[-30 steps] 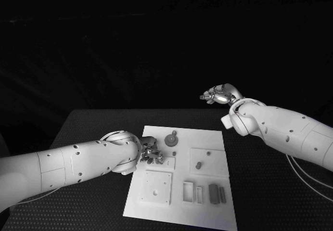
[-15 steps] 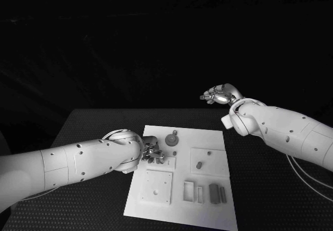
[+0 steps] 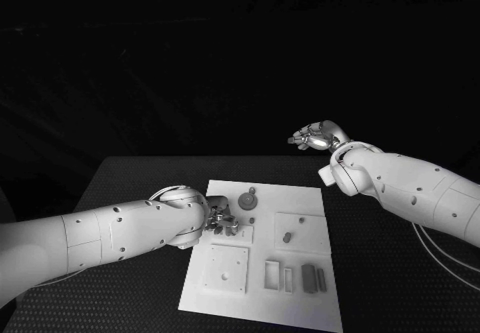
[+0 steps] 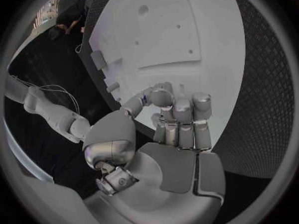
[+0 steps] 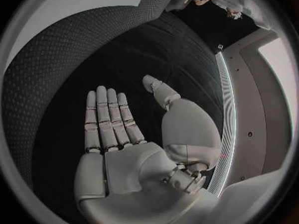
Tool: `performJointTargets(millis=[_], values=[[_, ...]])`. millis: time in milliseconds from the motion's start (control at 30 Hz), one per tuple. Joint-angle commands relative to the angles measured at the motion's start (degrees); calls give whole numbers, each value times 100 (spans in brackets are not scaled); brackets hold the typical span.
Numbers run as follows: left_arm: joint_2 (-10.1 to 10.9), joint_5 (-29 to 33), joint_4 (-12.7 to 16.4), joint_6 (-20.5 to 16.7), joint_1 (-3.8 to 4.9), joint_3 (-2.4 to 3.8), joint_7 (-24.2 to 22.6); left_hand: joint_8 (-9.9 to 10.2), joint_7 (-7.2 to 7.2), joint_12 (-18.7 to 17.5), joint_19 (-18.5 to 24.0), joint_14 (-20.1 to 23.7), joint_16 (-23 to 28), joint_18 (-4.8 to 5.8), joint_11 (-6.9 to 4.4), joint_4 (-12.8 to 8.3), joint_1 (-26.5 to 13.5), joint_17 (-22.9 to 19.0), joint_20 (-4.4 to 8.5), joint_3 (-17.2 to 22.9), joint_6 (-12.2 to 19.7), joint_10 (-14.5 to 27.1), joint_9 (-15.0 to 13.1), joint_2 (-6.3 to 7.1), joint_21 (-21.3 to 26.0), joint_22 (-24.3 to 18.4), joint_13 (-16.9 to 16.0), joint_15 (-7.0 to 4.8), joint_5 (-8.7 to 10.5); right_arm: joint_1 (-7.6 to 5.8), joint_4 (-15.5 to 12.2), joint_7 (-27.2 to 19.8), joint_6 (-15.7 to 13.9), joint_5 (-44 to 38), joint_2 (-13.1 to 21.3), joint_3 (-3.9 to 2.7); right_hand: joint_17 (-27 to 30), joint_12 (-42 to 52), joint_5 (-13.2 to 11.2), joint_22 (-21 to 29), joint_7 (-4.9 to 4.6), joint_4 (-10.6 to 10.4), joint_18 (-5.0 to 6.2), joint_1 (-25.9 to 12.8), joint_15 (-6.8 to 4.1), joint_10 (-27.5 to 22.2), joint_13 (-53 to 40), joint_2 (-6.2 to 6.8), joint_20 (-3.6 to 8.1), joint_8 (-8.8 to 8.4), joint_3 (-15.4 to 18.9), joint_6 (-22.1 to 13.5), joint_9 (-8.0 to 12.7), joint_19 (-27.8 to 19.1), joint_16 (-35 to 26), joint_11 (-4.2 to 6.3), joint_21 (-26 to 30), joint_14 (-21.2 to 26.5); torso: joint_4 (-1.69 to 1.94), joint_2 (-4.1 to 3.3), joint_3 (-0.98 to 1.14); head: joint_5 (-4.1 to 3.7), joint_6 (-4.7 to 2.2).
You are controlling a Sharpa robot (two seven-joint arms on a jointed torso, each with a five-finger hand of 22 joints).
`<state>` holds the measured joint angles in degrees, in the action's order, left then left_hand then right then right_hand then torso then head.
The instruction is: Assemble the parts on the task board
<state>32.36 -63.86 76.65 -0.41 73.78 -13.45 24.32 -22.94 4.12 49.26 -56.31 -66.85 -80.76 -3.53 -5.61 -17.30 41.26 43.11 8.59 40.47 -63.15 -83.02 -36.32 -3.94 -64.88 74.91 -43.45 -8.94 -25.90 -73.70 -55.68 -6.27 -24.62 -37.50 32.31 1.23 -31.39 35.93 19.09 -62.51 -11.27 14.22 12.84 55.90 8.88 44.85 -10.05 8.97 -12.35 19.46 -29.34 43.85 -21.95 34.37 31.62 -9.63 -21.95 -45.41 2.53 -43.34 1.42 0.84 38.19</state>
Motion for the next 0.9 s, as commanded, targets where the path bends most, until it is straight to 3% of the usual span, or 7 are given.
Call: performJointTargets(millis=[33,900], values=[[-96,64,61,279,-47,-22,-95,-37,-463,44,-39,-266,-32,-107,-113,56,21,-8,660,128,-781,72,7,-63,-35,113,-11,-345,-25,3,3,-52,75,-60,-8,1,7,-23,-35,-7,-51,-3,-76,47,-12,36,9,0,-10,27,-29,-34,6,-50,-13,-6,31,40,3,1,-2,-3,-3],[-209,-55,1,578,-45,-20,7,-137,-482,211,-44,-271,-149,-115,-127,68,-136,-45,660,145,-798,87,-36,-133,-96,106,-31,-359,-77,4,4,-47,76,-73,-10,2,24,-21,-35,-14,-50,9,-76,69,-7,40,43,-6,-14,30,-39,-32,15,-60,-12,-4,49,55,2,0,-2,-39,-53]])
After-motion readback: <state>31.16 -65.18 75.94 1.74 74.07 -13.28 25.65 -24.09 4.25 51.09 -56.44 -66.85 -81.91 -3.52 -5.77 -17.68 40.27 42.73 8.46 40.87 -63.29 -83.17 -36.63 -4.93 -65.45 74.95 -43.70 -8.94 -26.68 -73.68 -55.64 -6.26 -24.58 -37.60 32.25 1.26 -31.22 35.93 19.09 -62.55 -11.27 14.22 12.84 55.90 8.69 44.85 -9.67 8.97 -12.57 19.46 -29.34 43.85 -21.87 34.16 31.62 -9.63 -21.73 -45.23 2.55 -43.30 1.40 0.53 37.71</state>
